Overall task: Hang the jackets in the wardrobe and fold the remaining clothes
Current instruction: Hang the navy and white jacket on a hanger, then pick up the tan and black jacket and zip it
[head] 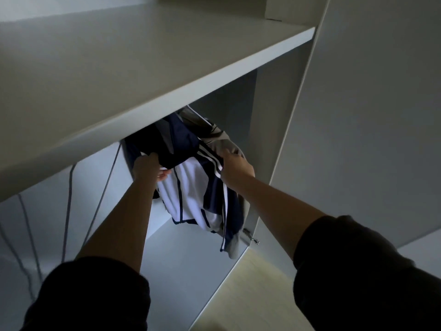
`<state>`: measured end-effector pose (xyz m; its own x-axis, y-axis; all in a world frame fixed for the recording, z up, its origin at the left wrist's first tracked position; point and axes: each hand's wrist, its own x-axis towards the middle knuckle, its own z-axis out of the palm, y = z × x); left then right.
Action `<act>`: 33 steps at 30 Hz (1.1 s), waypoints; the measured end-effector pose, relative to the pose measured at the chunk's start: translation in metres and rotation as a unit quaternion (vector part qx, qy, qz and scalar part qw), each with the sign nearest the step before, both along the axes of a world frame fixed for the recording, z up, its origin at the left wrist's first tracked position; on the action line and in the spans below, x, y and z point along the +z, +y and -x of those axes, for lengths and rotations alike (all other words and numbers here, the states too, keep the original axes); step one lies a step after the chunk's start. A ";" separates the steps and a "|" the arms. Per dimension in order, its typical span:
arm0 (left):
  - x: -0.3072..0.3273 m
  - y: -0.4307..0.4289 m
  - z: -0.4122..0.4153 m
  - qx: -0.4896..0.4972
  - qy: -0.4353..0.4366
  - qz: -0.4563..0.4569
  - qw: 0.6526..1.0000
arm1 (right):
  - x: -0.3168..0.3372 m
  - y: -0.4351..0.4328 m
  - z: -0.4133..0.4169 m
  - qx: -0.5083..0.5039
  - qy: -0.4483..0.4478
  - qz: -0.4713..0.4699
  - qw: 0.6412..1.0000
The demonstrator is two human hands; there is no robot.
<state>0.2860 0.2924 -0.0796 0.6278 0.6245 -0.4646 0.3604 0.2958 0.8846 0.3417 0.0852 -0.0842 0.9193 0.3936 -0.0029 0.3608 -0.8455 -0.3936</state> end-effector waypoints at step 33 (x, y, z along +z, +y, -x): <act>-0.080 -0.963 0.278 -0.773 -0.141 0.005 0.619 | -0.085 -0.847 0.449 -0.629 -0.054 -0.455 0.628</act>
<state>0.0080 -0.6708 -0.1596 0.5287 -0.8252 -0.1989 0.0507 -0.2032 0.9778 -0.1068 -0.7616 -0.1690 0.4806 -0.8507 -0.2129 -0.2997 0.0688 -0.9515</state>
